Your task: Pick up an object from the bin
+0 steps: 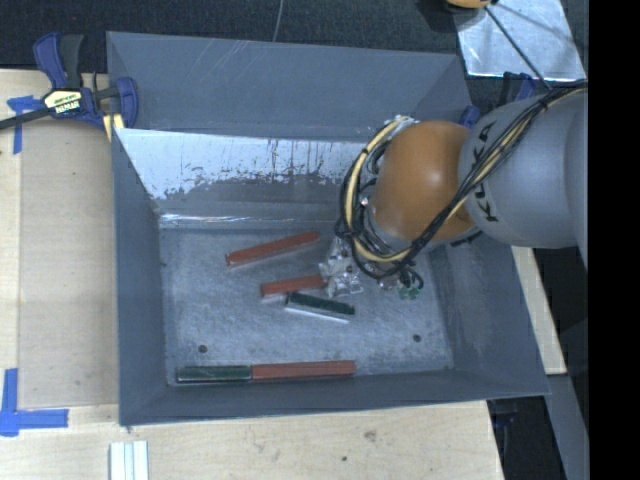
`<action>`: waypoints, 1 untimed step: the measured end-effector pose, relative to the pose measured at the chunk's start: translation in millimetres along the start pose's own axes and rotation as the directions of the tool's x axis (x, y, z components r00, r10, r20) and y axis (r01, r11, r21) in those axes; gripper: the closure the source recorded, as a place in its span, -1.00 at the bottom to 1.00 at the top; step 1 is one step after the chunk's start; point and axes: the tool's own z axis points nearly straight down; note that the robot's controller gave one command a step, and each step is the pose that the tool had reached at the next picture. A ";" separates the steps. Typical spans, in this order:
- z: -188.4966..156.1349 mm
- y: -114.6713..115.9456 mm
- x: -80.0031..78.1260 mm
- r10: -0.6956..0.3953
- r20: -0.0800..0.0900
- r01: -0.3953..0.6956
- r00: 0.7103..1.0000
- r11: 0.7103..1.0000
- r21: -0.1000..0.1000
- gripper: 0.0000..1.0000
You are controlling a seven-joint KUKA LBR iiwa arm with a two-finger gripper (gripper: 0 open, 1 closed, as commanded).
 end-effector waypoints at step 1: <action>-25.6 2.4 5.4 -0.078 -0.027 0.078 0.997 0.997 -0.003 1.00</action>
Offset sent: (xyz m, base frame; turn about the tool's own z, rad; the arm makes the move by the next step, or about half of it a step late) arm -0.0064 0.0058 -0.0004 -0.1487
